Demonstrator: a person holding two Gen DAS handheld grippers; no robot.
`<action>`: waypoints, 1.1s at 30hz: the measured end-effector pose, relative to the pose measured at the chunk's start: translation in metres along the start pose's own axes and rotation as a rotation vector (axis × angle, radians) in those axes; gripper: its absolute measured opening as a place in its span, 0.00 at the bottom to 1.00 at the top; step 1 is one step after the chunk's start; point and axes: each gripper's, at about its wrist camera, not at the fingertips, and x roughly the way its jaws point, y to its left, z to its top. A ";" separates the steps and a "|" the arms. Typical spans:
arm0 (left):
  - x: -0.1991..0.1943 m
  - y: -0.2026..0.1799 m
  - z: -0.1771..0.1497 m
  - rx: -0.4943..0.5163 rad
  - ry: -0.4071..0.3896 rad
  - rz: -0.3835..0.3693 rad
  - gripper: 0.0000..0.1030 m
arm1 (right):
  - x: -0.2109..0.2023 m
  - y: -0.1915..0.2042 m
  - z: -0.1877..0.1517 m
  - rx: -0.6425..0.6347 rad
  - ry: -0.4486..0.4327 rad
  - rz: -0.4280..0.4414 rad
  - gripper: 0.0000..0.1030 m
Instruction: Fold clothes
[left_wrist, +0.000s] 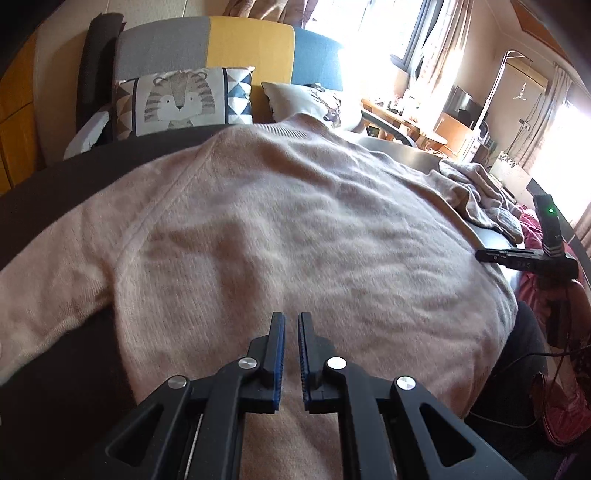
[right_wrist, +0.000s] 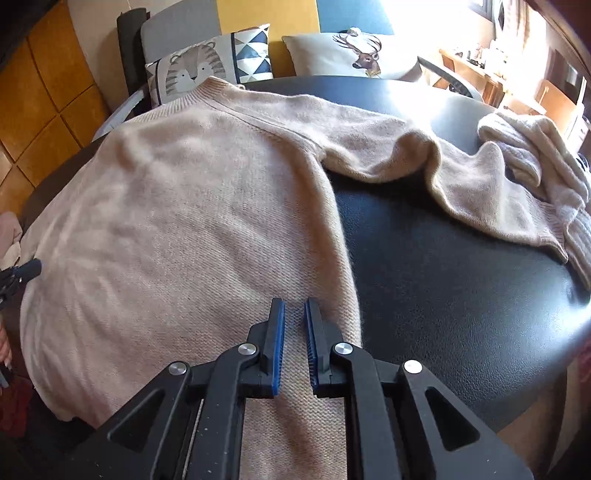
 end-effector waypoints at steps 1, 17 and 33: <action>0.004 0.001 0.008 -0.004 -0.006 0.022 0.06 | -0.003 0.006 0.007 -0.019 -0.017 0.021 0.11; 0.093 0.053 0.078 -0.080 -0.037 0.139 0.10 | 0.068 0.106 0.226 -0.204 -0.016 0.133 0.35; 0.098 0.061 0.076 -0.099 -0.093 0.125 0.10 | 0.211 0.133 0.335 -0.224 0.218 -0.109 0.55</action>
